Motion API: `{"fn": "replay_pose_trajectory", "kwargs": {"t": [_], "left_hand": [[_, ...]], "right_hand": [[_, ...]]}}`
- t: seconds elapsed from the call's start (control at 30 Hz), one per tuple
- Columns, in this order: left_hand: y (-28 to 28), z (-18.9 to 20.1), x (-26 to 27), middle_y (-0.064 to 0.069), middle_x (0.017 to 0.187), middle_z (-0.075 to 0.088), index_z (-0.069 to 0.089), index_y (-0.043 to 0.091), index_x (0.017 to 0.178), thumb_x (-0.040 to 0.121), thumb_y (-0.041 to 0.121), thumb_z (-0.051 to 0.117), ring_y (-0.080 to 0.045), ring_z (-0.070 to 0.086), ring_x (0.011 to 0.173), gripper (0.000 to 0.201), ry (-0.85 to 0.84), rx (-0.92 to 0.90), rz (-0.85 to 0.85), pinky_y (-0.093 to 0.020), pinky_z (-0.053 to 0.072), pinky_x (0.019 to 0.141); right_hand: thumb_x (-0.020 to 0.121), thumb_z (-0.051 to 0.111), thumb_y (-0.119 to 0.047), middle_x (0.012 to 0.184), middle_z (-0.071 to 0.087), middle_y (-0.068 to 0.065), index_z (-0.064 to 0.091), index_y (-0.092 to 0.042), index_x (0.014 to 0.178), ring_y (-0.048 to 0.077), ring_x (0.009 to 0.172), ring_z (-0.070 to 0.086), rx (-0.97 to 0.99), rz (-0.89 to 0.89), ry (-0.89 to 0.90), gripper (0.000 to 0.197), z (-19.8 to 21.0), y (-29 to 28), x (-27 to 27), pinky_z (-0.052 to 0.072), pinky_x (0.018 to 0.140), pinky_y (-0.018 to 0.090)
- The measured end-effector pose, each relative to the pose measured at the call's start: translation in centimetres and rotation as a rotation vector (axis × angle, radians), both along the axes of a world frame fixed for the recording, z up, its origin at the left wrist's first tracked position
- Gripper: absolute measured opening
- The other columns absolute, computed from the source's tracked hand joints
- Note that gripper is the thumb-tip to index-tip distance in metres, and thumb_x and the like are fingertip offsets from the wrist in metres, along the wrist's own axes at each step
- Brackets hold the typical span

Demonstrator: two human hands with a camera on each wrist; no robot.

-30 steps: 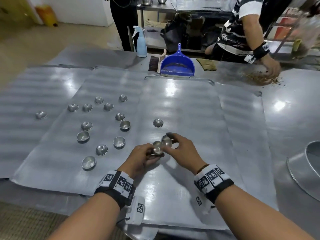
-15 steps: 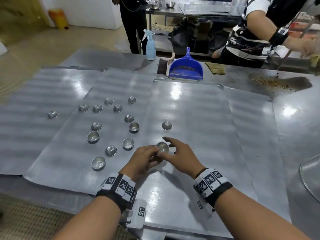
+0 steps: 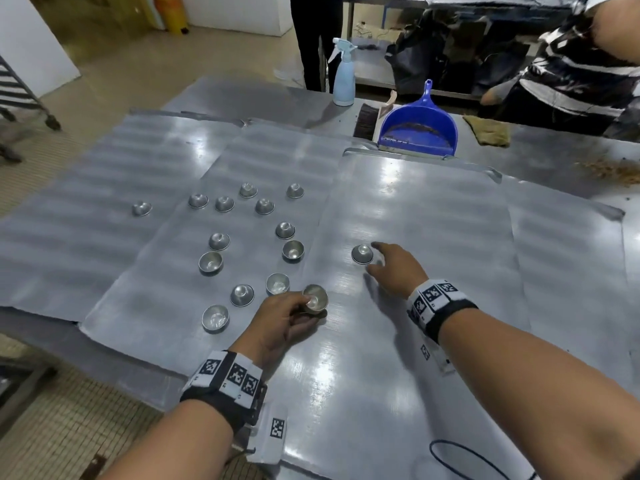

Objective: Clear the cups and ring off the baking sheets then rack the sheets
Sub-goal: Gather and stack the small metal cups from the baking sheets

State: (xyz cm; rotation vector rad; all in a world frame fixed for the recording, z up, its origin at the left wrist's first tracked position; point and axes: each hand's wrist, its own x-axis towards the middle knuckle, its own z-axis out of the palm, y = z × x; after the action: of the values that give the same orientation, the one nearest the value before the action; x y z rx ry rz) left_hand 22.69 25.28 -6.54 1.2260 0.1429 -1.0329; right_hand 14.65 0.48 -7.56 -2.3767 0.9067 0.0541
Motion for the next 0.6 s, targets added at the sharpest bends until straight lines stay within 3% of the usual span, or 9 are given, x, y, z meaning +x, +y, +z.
{"fn": "replay_pose_trajectory", "kwargs": {"t": [0.17,0.3,0.4,0.5,0.6], "left_hand": [[0.3,-0.1,0.4,-0.029,0.109,0.073,0.067,-0.006,0.115,0.094,0.014,0.063,-0.039,0.073,0.105,0.03,-0.005,0.001,-0.004,-0.034,0.059,0.077],[-0.2,0.2,0.3,-0.028,0.109,0.073,0.068,-0.004,0.115,0.094,0.016,0.064,-0.04,0.072,0.106,0.029,-0.014,0.001,-0.015,-0.037,0.057,0.081],[-0.5,0.3,0.0,-0.028,0.11,0.073,0.068,-0.004,0.115,0.094,0.015,0.064,-0.039,0.072,0.106,0.029,-0.015,-0.005,-0.028,-0.036,0.058,0.081],[-0.9,0.3,-0.6,-0.026,0.111,0.073,0.068,-0.002,0.117,0.092,0.015,0.068,-0.036,0.073,0.107,0.031,-0.024,-0.004,-0.079,-0.036,0.057,0.086],[-1.0,0.5,-1.1,-0.028,0.112,0.072,0.069,-0.002,0.115,0.091,0.012,0.069,-0.036,0.072,0.108,0.028,-0.016,-0.02,-0.095,-0.03,0.058,0.078]], "right_hand": [[0.093,0.058,-0.034,0.145,0.044,0.009,0.038,-0.031,0.149,0.032,0.128,0.048,-0.043,0.088,0.086,0.06,-1.2,-0.3,2.3,0.045,0.104,0.044],[0.097,0.053,-0.027,0.134,0.051,0.012,0.051,-0.02,0.135,0.032,0.115,0.054,-0.086,0.06,0.007,0.039,-2.2,0.4,2.2,0.048,0.093,0.041],[0.099,0.048,-0.025,0.125,0.058,0.012,0.051,-0.016,0.129,0.031,0.107,0.056,-0.125,0.03,-0.07,0.031,-2.6,1.3,1.1,0.047,0.083,0.037],[0.102,0.044,-0.03,0.129,0.053,0.012,0.047,-0.017,0.137,0.032,0.109,0.056,-0.149,0.001,-0.094,0.038,-2.6,2.5,-0.6,0.049,0.086,0.04],[0.103,0.042,-0.031,0.128,0.05,0.011,0.054,-0.017,0.129,0.031,0.106,0.057,-0.192,-0.014,-0.088,0.033,-2.9,3.5,-2.4,0.05,0.085,0.039]]}}
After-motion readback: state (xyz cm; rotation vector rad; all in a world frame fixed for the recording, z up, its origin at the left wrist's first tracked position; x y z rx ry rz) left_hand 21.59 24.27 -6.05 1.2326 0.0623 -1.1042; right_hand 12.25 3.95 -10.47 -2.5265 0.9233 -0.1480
